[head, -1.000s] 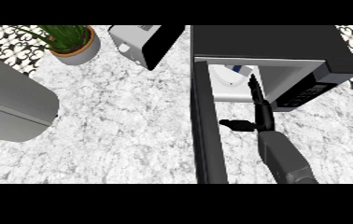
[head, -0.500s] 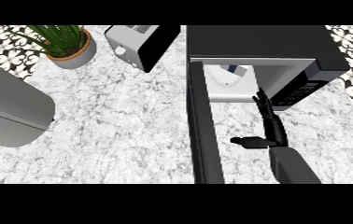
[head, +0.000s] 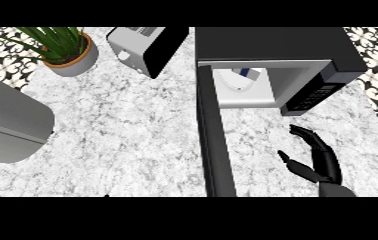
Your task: Pick up the milk, place it into the microwave and close the microwave
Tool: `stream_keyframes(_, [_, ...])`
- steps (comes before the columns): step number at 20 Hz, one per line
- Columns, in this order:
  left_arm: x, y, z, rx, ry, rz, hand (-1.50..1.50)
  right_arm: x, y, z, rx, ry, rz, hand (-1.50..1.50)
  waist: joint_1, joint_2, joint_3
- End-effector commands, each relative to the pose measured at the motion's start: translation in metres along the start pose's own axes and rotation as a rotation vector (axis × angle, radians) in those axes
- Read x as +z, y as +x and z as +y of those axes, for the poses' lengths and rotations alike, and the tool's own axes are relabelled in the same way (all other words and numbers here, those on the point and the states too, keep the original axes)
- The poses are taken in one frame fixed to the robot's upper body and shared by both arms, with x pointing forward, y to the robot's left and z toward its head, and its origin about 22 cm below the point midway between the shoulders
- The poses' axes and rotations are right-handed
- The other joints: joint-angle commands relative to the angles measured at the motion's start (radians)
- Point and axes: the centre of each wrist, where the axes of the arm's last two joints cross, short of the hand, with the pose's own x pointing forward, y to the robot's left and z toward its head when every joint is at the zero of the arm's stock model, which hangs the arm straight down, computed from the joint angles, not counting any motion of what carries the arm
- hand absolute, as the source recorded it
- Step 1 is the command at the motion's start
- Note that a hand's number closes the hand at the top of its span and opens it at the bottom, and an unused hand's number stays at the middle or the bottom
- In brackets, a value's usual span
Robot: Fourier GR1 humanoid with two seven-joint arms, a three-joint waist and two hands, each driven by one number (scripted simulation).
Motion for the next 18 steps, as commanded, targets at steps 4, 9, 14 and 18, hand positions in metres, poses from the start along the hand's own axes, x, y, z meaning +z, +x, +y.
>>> stream_keyframes(4, [-0.044, -0.022, -0.021, -0.083, -0.177, 0.061, 1.50, 0.039, 0.012, -0.062, -0.017, -0.033, -0.024, -1.50, -0.005, 0.003, 0.001])
stream_keyframes(9, [-0.066, -0.022, -0.038, -0.104, -0.262, 0.069, 1.50, 0.064, 0.021, -0.095, -0.061, -0.105, -0.062, -1.50, 0.001, 0.004, 0.002])
stream_keyframes(14, [-0.085, -0.049, -0.052, -0.115, -0.220, 0.070, 1.50, 0.078, 0.028, -0.129, -0.065, -0.170, -0.028, -1.50, 0.016, 0.006, 0.002])
stream_keyframes(18, [-0.125, -0.046, -0.068, -0.194, -0.192, 0.032, 1.50, 0.082, 0.043, -0.153, -0.071, -0.169, -0.049, -1.50, 0.008, 0.006, 0.003])
